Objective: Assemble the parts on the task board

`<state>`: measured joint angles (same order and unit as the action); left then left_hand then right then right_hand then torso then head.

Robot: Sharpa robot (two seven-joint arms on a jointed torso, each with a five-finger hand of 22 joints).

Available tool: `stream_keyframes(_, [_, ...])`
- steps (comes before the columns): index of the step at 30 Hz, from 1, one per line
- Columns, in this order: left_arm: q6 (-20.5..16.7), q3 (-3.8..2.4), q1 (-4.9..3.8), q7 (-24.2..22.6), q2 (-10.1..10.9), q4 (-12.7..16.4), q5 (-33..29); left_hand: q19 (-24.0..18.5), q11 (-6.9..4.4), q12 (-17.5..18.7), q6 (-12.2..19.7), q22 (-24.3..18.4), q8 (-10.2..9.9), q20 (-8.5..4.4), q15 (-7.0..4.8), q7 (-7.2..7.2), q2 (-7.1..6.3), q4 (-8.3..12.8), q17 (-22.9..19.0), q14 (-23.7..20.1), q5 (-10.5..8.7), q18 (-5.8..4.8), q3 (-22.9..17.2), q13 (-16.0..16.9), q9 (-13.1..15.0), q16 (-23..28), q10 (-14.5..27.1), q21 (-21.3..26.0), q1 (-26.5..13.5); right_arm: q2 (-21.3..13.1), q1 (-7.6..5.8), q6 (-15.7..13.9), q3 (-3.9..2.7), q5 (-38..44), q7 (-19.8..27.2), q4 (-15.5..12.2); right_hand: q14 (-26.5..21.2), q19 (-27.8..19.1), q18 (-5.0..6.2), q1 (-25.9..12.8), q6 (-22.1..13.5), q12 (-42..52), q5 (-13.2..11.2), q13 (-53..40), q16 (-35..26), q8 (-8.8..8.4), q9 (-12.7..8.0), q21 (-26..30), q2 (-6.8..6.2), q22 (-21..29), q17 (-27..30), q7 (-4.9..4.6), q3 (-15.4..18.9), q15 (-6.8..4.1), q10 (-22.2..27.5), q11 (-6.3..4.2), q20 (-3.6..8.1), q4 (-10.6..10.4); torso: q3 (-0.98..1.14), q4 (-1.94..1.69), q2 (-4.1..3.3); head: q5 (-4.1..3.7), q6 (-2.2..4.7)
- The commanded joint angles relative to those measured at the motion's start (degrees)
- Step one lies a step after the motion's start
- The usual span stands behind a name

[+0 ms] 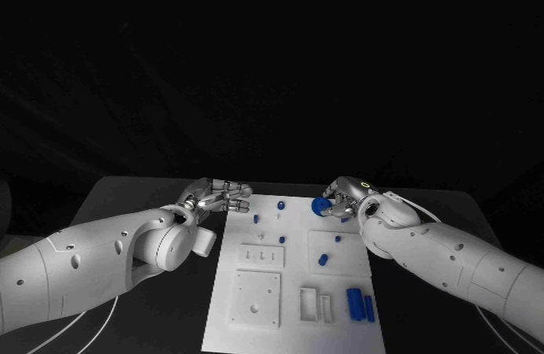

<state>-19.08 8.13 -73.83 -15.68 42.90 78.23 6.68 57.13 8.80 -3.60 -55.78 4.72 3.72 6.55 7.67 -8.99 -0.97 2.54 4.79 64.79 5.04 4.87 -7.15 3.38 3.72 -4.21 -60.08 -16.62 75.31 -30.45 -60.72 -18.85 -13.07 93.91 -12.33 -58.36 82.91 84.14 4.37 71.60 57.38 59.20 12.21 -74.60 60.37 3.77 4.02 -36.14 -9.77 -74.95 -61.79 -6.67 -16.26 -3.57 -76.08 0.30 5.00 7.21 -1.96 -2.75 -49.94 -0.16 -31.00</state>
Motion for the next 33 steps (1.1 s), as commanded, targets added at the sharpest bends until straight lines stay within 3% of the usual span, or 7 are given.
stream_keyframes(1, [1.23,-0.06,-0.06,-0.73,-0.20,0.00,0.31,-0.17,-0.07,0.09,0.03,-0.09,-0.14,0.10,-0.15,-0.17,-0.04,0.33,0.07,-0.37,0.08,0.82,-0.13,0.09,0.02,-0.20,0.31,-0.35,0.36,0.55,0.08,1.58,-0.02,-0.70,1.41,0.65,0.41,2.53,0.30,-0.33,-0.25,0.67,0.39,-0.31,0.42,-0.15,0.06,-0.54,0.12,-4.08,-0.23,0.08,0.19,0.12,-0.59,-0.03,-0.30,-0.27,0.06,-0.08,-0.08,0.01,-0.19])
stream_keyframes(7, [1.31,-0.06,-0.06,-0.70,-0.27,-0.01,0.31,-0.17,-0.07,0.09,0.03,-0.09,-0.14,0.10,-0.15,-0.17,-0.04,0.33,0.07,-0.37,0.08,0.82,-0.13,0.09,0.02,-0.20,0.31,-0.35,0.36,1.31,0.12,1.72,-0.02,-0.74,1.38,2.04,0.51,2.64,0.27,-0.42,0.24,1.82,0.52,-0.98,0.82,-0.11,0.09,-1.10,0.22,-4.41,-0.76,0.15,-0.04,0.13,-0.95,-0.05,-0.31,-0.57,0.01,-0.03,-0.06,0.06,-0.32])
stream_keyframes(13, [1.33,-0.06,-0.06,-0.64,-0.27,-0.02,0.31,-0.21,-0.07,0.09,0.06,-0.10,-0.12,0.11,-0.14,-0.19,0.10,0.44,0.06,-0.43,0.09,0.82,-0.07,0.09,0.03,-0.18,0.36,-0.36,0.28,1.65,0.13,1.68,-0.02,-0.70,1.32,3.07,0.50,2.65,0.27,-0.42,0.38,2.00,0.78,-1.11,0.94,-0.14,0.06,-1.23,0.27,-4.48,-0.94,0.17,-0.25,0.11,-0.96,-0.06,-0.29,-0.69,0.12,0.03,-0.02,0.19,-0.46])
stream_keyframes(19, [1.39,-0.06,-0.06,-0.56,-0.29,-0.07,0.31,-0.21,-0.07,0.09,0.06,-0.10,-0.12,0.11,-0.14,-0.19,0.10,0.44,0.06,-0.43,0.09,0.82,-0.07,0.09,0.03,-0.18,0.36,-0.36,0.28,1.78,0.13,1.90,-0.02,-0.68,1.31,3.56,0.55,2.66,0.20,-0.55,0.88,2.32,1.21,-1.32,1.09,-0.15,0.02,-1.74,0.54,-4.59,-1.15,0.23,-1.18,0.10,-1.13,-0.13,-0.27,-0.73,0.11,0.07,0.03,0.22,-0.65])
stream_keyframes(23, [1.45,-0.06,-0.06,-0.50,-0.30,-0.10,0.31,-0.21,-0.07,0.09,0.06,-0.10,-0.12,0.11,-0.14,-0.19,0.10,0.44,0.06,-0.43,0.09,0.82,-0.07,0.09,0.03,-0.18,0.36,-0.36,0.28,1.75,0.13,2.17,-0.02,-0.69,1.42,3.60,0.57,2.65,0.15,-0.85,1.44,2.87,2.97,-1.67,1.18,-0.15,0.03,-2.01,0.70,-4.63,-1.27,0.30,-2.07,0.07,-1.37,-0.20,-0.25,-0.59,0.16,0.05,0.02,0.21,-0.64])
stream_keyframes(28, [1.44,-0.06,-0.06,-0.42,-0.26,-0.12,0.31,-0.21,-0.07,0.09,0.06,-0.10,-0.12,0.11,-0.14,-0.19,0.10,0.44,0.06,-0.43,0.09,0.82,-0.07,0.09,0.03,-0.18,0.36,-0.36,0.28,1.68,0.13,2.84,-0.02,-0.72,1.63,3.51,0.57,2.53,-0.05,-1.83,4.07,3.18,6.86,-2.05,1.15,-0.18,0.07,-2.31,1.50,-4.68,-1.32,0.83,-6.14,-0.20,-1.40,-0.63,-0.04,0.80,0.17,0.14,0.02,0.25,-0.74])
stream_keyframes(33, [1.49,-0.06,-0.06,-0.27,-0.25,-0.13,0.35,-0.23,-0.05,0.08,0.05,-0.10,-0.12,0.13,-0.13,-0.21,0.15,0.39,0.06,-0.44,0.14,0.82,-0.05,0.10,0.03,-0.18,0.35,-0.37,0.24,1.56,0.13,3.70,-0.02,-0.93,1.84,3.36,0.48,2.20,-0.30,-3.30,6.74,2.24,7.39,-1.75,0.78,-0.17,0.23,-2.32,4.41,-4.71,-1.20,1.16,-13.90,-0.45,-0.80,-0.95,0.27,3.74,0.17,0.06,0.03,0.21,-0.82])
